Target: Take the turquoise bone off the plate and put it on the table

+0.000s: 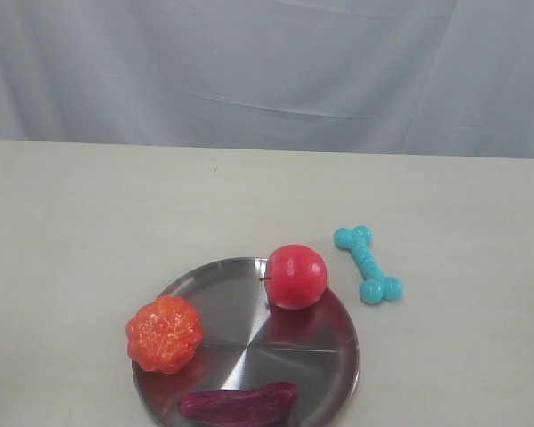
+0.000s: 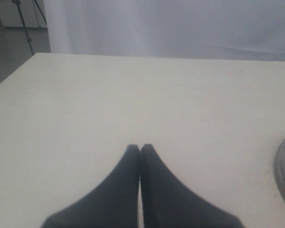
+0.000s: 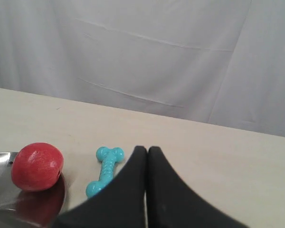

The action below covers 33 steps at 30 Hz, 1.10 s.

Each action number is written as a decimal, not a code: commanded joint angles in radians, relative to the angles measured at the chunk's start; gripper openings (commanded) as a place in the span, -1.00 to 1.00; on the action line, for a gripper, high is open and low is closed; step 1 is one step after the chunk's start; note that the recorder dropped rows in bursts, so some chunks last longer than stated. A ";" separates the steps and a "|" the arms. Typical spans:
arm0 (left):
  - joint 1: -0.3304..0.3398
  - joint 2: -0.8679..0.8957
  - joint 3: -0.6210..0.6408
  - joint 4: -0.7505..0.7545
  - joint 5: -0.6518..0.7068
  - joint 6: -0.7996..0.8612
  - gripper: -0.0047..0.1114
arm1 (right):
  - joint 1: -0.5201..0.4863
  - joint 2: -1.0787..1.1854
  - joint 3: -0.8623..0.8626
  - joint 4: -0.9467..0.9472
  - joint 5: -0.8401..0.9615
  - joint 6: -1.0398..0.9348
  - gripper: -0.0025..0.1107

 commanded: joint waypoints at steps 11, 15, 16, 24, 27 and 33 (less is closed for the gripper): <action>0.004 -0.001 0.003 -0.002 -0.005 -0.004 -0.92 | -0.006 -0.006 0.068 -0.040 -0.002 0.108 -0.96; 0.004 -0.001 0.003 -0.002 -0.005 -0.004 -0.92 | -0.006 -0.006 0.068 -0.051 0.028 0.156 -0.96; 0.004 -0.001 0.003 -0.002 -0.005 -0.004 -0.92 | -0.006 -0.006 0.068 -0.051 0.033 0.157 -0.96; 0.004 -0.001 0.003 -0.002 -0.005 -0.004 -0.92 | -0.006 -0.006 0.068 -0.179 0.119 0.281 -0.96; 0.004 -0.001 0.003 -0.002 -0.005 -0.004 -0.92 | -0.006 -0.006 0.068 -0.186 0.119 0.281 -0.96; 0.004 -0.001 0.003 -0.002 -0.005 -0.004 -0.92 | -0.039 -0.006 0.068 -0.183 0.119 0.281 -0.96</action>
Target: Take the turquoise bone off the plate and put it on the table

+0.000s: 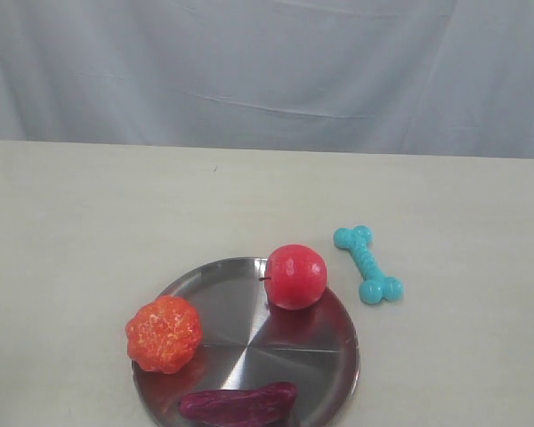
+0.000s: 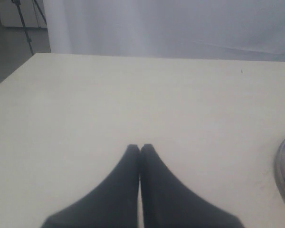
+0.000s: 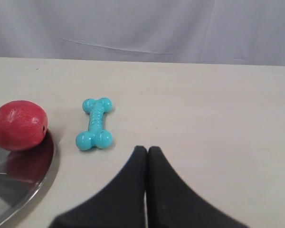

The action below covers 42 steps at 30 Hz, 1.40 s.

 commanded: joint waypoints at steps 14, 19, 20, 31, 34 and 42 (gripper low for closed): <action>0.004 -0.001 0.003 -0.002 -0.005 -0.004 -0.92 | -0.021 -0.006 0.007 -0.008 0.002 0.003 -0.96; 0.004 -0.001 0.003 -0.002 -0.005 -0.004 -0.92 | -0.021 -0.006 0.071 -0.008 -0.076 0.006 -0.96; 0.004 -0.001 0.003 -0.002 -0.005 -0.004 -0.92 | -0.021 -0.006 0.071 -0.008 -0.086 0.004 -0.96; 0.004 -0.001 0.003 -0.002 -0.005 -0.004 -0.92 | -0.021 -0.006 0.071 -0.008 -0.094 0.004 -0.96; 0.004 -0.001 0.003 -0.002 -0.005 -0.004 -0.92 | -0.021 -0.006 0.071 -0.008 -0.094 0.004 -0.96; 0.004 -0.001 0.003 -0.002 -0.005 -0.004 -0.92 | -0.021 -0.006 0.071 -0.008 -0.089 0.004 -0.96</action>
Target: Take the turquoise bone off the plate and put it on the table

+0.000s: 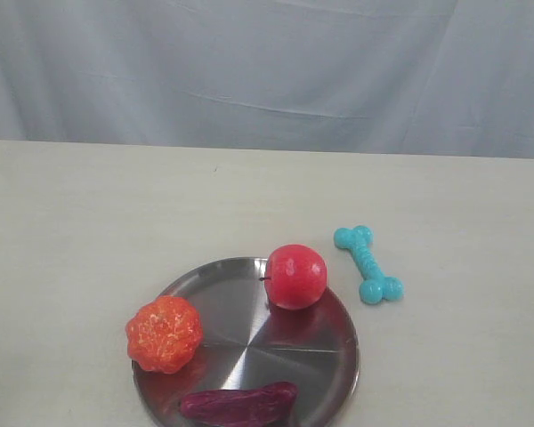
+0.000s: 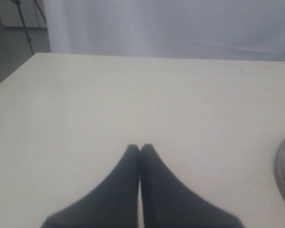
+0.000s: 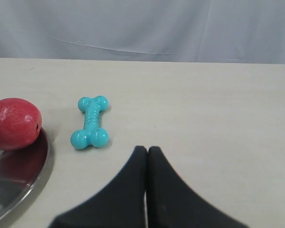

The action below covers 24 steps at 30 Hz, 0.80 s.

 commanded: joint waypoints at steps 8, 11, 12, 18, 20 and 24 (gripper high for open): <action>0.004 -0.001 0.003 -0.002 -0.005 -0.004 -0.92 | -0.002 -0.006 0.003 -0.006 -0.007 -0.051 -0.96; 0.004 -0.001 0.003 -0.002 -0.005 -0.004 -0.92 | -0.002 -0.006 0.003 -0.002 -0.007 -0.094 -0.96; 0.004 -0.001 0.003 -0.002 -0.005 -0.004 -0.92 | -0.002 -0.006 0.003 -0.002 -0.004 -0.098 -0.96; 0.004 -0.001 0.003 -0.002 -0.005 -0.004 -0.92 | -0.002 -0.006 0.003 -0.002 -0.002 -0.119 -0.96; 0.004 -0.001 0.003 -0.002 -0.005 -0.004 -0.92 | -0.002 -0.006 0.003 -0.002 0.001 -0.148 -0.96; 0.004 -0.001 0.003 -0.002 -0.005 -0.004 -0.92 | -0.002 -0.006 0.003 -0.006 0.001 -0.149 -0.96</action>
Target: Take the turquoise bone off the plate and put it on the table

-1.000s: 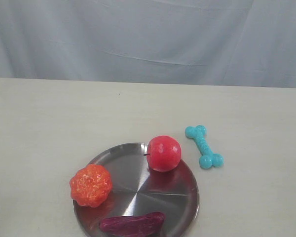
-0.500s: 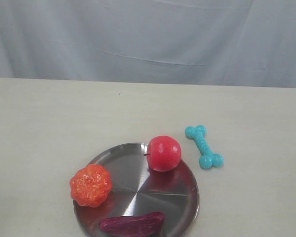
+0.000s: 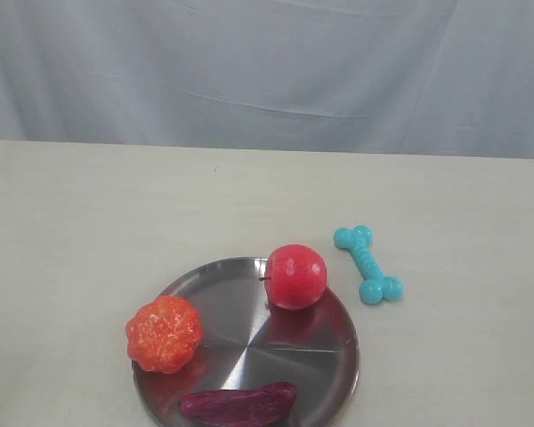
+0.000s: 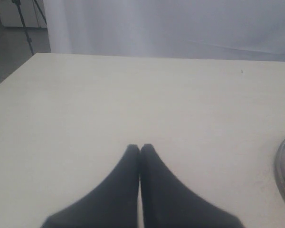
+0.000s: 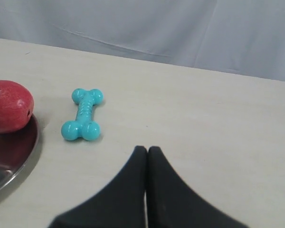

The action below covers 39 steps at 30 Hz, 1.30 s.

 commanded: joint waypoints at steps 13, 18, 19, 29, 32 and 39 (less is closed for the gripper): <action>0.004 -0.001 0.003 -0.002 -0.005 -0.004 -0.92 | -0.002 -0.006 0.003 -0.012 0.000 -0.033 -0.96; 0.004 -0.001 0.003 -0.002 -0.005 -0.004 -0.92 | -0.002 -0.006 0.003 0.024 0.021 -0.038 -0.96; 0.004 -0.001 0.003 -0.002 -0.005 -0.004 -0.92 | -0.002 -0.006 0.003 0.048 0.020 -0.038 -0.96; 0.004 -0.001 0.003 -0.002 -0.005 -0.004 -0.92 | -0.004 -0.006 0.003 0.184 0.015 -0.019 -0.96; 0.004 -0.001 0.003 -0.002 -0.005 -0.004 -0.92 | -0.004 -0.006 0.003 0.150 0.015 -0.019 -0.96; 0.004 -0.001 0.003 -0.002 -0.005 -0.004 -0.92 | -0.004 -0.006 0.003 0.124 0.015 -0.019 -0.96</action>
